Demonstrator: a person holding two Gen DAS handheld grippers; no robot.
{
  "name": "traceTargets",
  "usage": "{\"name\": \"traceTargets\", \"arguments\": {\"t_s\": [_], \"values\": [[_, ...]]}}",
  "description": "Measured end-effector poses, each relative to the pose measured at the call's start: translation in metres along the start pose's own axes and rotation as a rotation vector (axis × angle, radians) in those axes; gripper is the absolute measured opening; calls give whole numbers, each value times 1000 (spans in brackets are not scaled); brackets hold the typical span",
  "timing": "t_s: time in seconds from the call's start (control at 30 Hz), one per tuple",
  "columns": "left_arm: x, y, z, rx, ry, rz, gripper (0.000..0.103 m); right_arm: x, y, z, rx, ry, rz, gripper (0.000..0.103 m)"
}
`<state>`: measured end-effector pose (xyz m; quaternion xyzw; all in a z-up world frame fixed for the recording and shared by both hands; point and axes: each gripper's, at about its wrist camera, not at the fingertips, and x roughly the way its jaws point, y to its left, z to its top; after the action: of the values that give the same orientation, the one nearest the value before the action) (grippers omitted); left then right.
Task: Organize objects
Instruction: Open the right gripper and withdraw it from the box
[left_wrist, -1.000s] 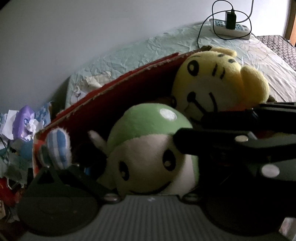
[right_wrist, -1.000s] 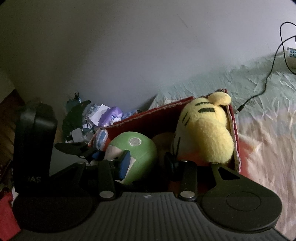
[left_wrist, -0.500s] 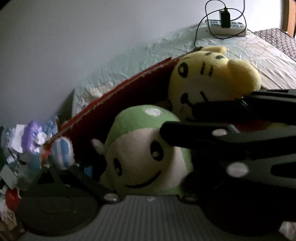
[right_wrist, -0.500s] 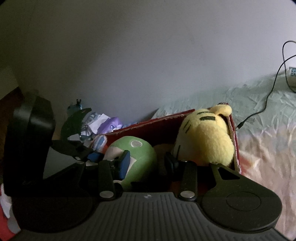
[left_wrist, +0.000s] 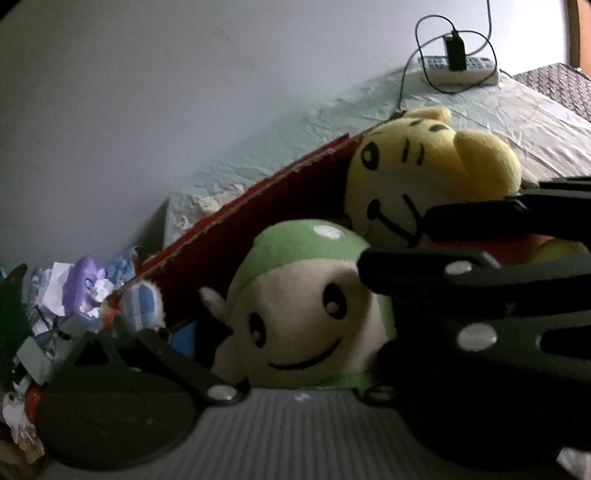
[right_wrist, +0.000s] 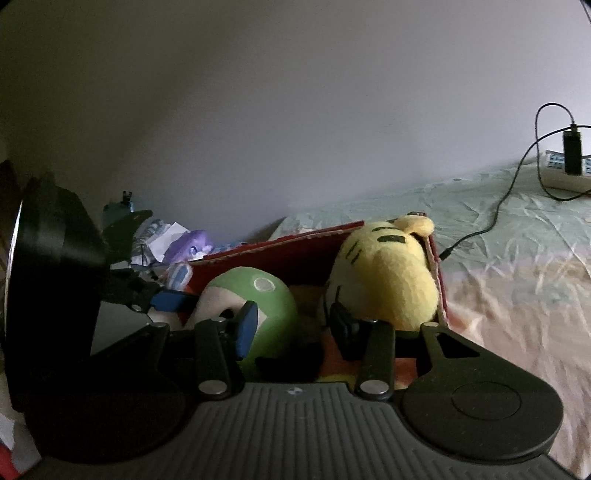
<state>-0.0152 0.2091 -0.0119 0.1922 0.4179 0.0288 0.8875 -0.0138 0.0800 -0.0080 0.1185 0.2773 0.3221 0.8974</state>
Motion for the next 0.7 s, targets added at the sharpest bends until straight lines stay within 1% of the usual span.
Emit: {"name": "traceTargets", "arguments": {"t_s": [0.03,0.1,0.3,0.43,0.57,0.7], "values": [[-1,-1,-1,-7,-10,11,103,-3,0,-1,-2,-4,-6,49],[-4,-3,-5,-29,-18,15,102,-7,2,-6,-10,-14,-30,49],[-8,-1,-8,-108,-29,20,101,-21,-1,-10,-12,-34,-42,50],[-20,-5,-10,-144,-59,33,100,-34,-2,-11,-16,-44,-58,56],[-31,-2,-16,-208,-67,40,100,-45,-3,-13,-24,-57,-57,56],[-42,-6,-22,-241,-70,51,100,-54,-5,-14,-15,-70,-60,56]]}}
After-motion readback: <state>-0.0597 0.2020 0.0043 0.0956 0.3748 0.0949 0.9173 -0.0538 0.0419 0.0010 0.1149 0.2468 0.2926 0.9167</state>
